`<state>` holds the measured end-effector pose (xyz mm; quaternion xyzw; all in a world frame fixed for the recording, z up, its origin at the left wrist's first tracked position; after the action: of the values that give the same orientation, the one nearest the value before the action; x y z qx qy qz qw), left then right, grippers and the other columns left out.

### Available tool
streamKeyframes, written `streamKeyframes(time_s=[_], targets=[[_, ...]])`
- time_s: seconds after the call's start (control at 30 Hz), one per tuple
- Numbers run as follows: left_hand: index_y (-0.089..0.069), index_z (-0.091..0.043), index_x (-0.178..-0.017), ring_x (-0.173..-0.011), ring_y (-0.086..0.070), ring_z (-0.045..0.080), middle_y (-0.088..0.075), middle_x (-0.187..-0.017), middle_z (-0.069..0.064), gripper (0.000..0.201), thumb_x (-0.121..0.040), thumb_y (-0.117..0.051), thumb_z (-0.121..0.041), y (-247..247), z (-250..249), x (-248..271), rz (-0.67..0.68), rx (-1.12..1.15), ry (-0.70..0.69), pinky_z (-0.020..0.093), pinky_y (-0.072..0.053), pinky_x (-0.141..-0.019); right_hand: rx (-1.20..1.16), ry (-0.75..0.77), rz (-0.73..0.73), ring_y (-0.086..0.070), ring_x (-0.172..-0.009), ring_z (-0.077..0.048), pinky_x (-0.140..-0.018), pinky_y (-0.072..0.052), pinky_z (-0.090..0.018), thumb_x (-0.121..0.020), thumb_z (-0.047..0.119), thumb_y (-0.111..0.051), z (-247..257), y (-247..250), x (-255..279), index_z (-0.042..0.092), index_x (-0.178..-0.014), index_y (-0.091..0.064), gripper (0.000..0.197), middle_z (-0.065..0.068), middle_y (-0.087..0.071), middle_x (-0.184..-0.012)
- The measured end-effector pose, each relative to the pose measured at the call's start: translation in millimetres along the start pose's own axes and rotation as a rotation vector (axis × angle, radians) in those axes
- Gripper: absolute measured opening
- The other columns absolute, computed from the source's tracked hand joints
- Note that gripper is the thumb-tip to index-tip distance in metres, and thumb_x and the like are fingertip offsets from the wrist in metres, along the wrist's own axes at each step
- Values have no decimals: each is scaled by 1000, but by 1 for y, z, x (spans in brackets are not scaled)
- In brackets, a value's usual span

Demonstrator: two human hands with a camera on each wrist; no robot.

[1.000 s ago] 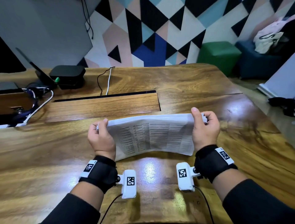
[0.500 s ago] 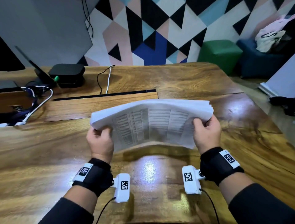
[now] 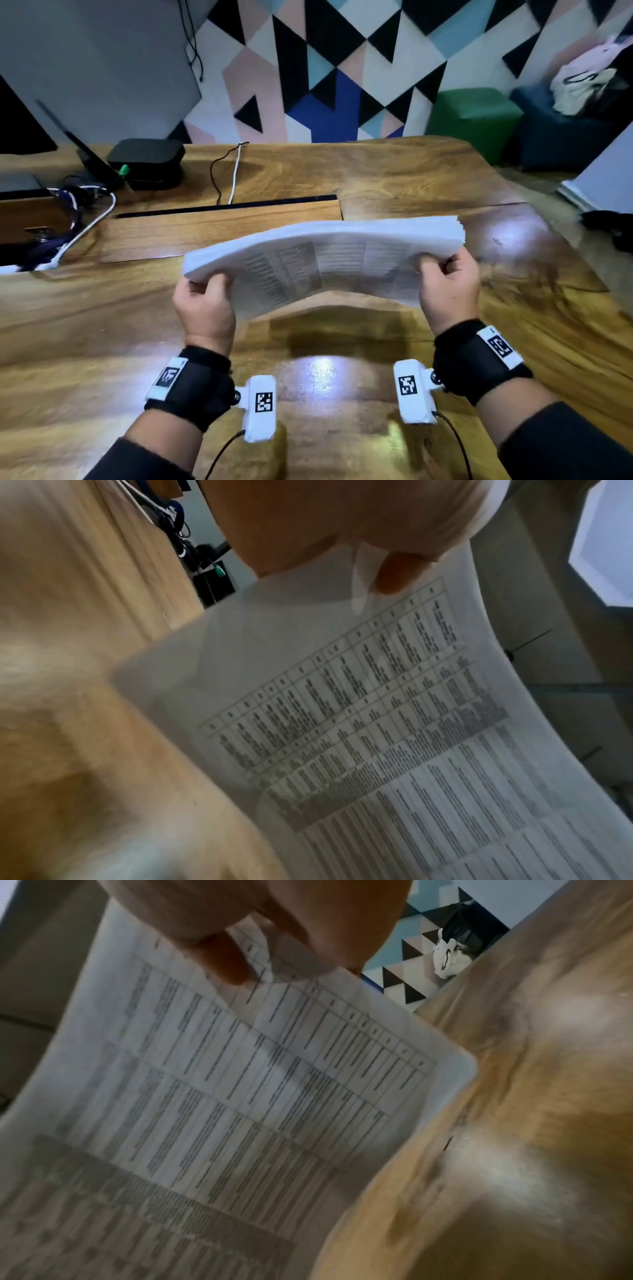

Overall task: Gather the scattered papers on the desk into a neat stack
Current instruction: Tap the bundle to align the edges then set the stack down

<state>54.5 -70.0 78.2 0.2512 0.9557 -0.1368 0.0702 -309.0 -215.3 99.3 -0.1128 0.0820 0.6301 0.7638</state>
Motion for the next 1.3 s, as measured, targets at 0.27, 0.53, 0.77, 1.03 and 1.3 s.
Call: streamKeyframes(time_s=[0.27, 0.53, 0.77, 1.03, 1.3], targets=[[-60, -24, -75, -55, -58, -13, -67, -58, -16, 20, -73, -55, -5, -6, 25, 9, 18, -88, 77, 6, -47, -59, 17, -94, -39, -53, -50, 16, -53, -41, 0, -75, 2, -57, -25, -2, 18, 18, -73, -58, 16, 15, -62, -62], [-57, -23, -83, -66, -61, -7, -63, -80, -5, 22, -71, -58, -4, 8, 44, 23, 42, -119, 176, 31, -49, -80, 71, -193, -7, -59, -61, 17, -61, -46, -5, -78, -3, -63, -54, 1, 31, 18, -85, -61, 22, 7, -67, -75], [-63, -18, -77, -65, -58, -3, -67, -67, -10, 18, -75, -53, -3, 1, 27, 8, 86, -124, 128, 18, -51, -65, 88, -116, 6, -57, -57, 11, -56, -46, -4, -84, -9, -50, -22, -4, 16, 22, -73, -59, 35, 6, -62, -73], [-60, -8, -84, -59, -59, -12, -67, -68, -12, 25, -86, -54, 16, -11, 19, 11, 234, -283, 91, 15, -48, -60, 203, -236, 71, -61, -73, -2, -70, -52, -27, -80, 0, -60, -47, 6, 26, 25, -86, -58, 26, 6, -65, -83], [-59, -19, -76, -61, -57, 11, -64, -66, -6, 10, -71, -53, -25, -103, -98, -7, 702, -639, -367, 28, -48, -63, 482, 148, 605, -51, -116, -3, -100, -41, -25, -71, 22, -68, 60, -80, 0, 35, -130, -47, 63, 15, -56, -120]])
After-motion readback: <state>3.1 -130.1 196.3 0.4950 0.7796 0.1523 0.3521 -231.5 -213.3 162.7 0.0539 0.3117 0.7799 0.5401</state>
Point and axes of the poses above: each hand's wrist, its own x-axis away from the middle knuckle, its own y-axis out of the back of the hand, z = x × y, the point moved 9 cm from there along -x, towards the middle knuckle
